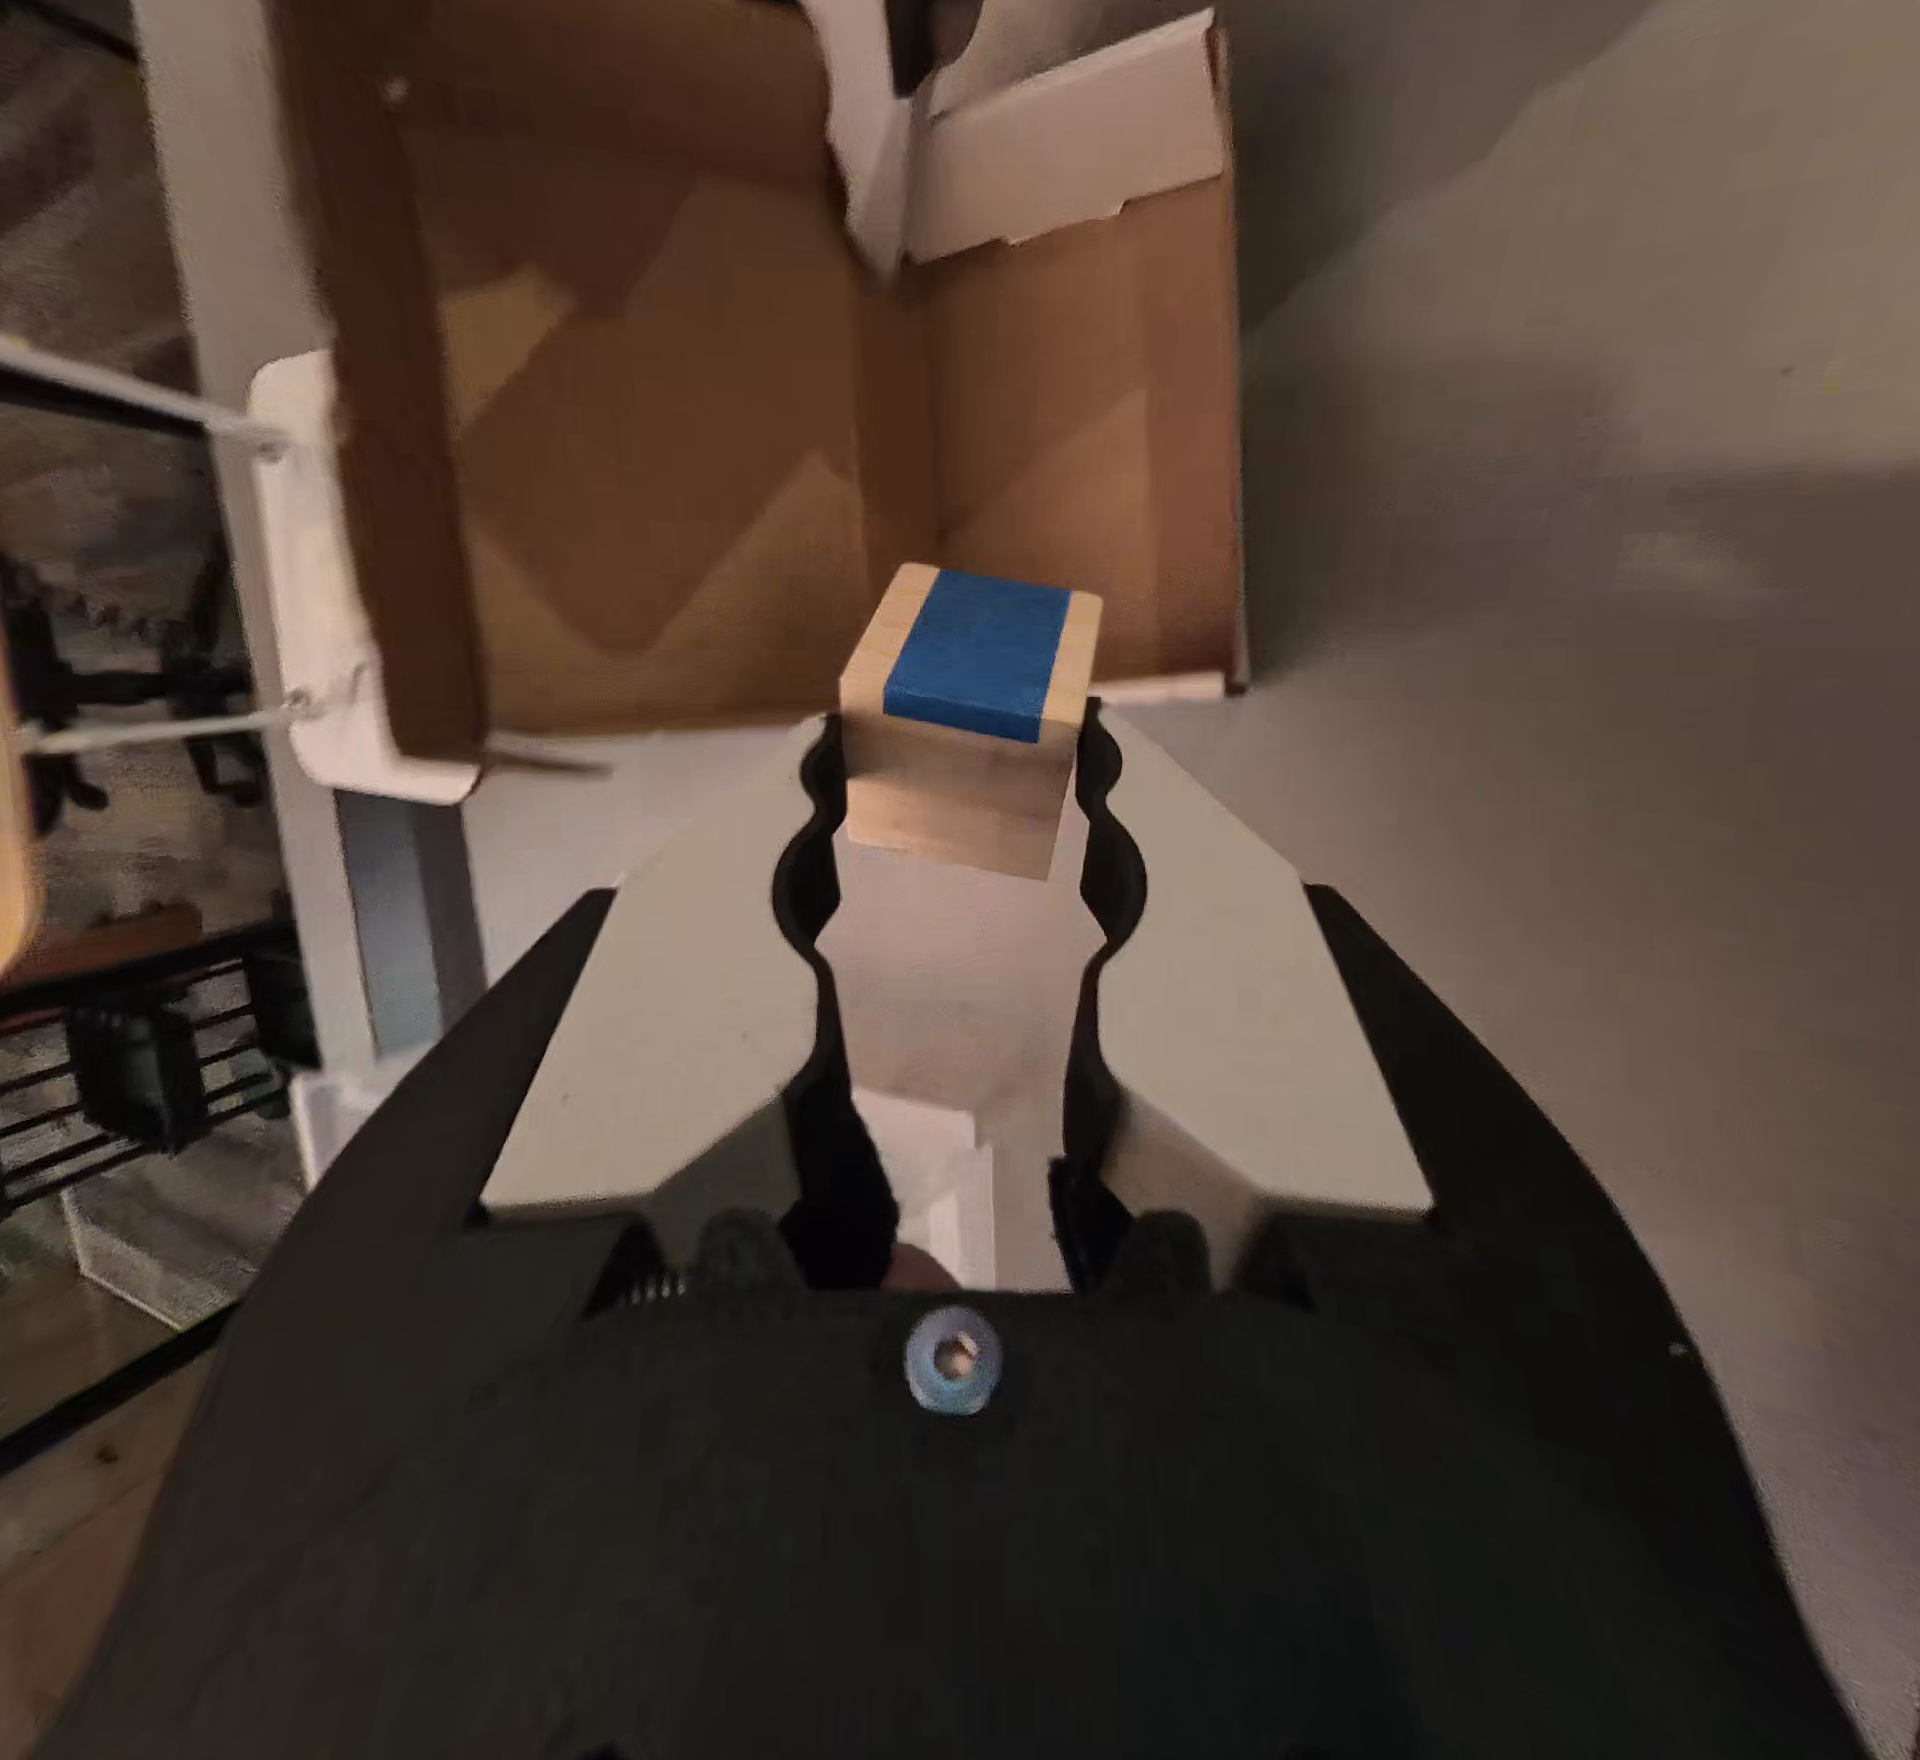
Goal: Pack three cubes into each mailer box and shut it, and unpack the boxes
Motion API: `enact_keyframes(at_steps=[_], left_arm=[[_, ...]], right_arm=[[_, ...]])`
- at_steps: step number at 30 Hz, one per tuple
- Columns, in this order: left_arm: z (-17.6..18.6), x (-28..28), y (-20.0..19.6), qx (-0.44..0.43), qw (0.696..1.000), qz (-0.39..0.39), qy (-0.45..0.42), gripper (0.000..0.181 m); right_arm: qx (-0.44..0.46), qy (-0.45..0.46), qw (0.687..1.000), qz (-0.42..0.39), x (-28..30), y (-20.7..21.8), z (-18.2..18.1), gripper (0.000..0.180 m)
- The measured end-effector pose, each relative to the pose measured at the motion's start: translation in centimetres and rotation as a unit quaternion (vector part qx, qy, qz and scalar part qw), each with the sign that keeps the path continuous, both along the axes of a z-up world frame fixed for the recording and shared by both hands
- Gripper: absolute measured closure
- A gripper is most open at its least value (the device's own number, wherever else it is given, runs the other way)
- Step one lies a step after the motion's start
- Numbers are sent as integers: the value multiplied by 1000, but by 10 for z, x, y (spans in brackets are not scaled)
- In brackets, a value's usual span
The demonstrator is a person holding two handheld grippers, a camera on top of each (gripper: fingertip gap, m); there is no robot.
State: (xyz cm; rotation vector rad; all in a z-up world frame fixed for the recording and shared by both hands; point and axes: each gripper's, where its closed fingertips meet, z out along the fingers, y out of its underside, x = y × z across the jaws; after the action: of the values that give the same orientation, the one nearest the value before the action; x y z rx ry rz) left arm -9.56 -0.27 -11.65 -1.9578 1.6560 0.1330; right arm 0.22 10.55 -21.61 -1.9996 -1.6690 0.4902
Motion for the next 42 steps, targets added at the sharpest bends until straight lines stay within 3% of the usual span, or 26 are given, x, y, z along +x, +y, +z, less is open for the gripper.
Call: enact_keyframes(at_steps=[1,7,12,16,19,23,28,31,36,42], left_arm=[[-12,11,3,-12,1000,-5,9,138],[-76,33,22,-104,994,22,35,138],[-106,27,23,-140,987,41,69,138],[-108,27,27,-120,988,42,82,137],[-101,32,29,-93,994,34,55,125],[-67,25,19,-27,999,11,29,128],[5,-65,5,41,995,78,36,130],[20,-146,12,47,987,147,44,129],[-21,-260,21,8,973,208,104,128],[-79,-284,25,-77,971,202,102,131]], right_arm=[[-1,2,1000,0,0,0,0,173],[2,6,1000,-1,0,0,0,173],[3,6,1000,-4,-1,0,0,173],[8,1,1000,-4,-1,0,0,173],[7,3,1000,-5,0,0,0,173],[8,5,1000,-5,-1,0,1,173],[8,5,1000,-4,-2,0,1,173],[8,5,1000,-2,-3,-2,1,173],[9,5,1000,2,-5,-4,1,173],[10,10,1000,9,-7,-5,1,173]])
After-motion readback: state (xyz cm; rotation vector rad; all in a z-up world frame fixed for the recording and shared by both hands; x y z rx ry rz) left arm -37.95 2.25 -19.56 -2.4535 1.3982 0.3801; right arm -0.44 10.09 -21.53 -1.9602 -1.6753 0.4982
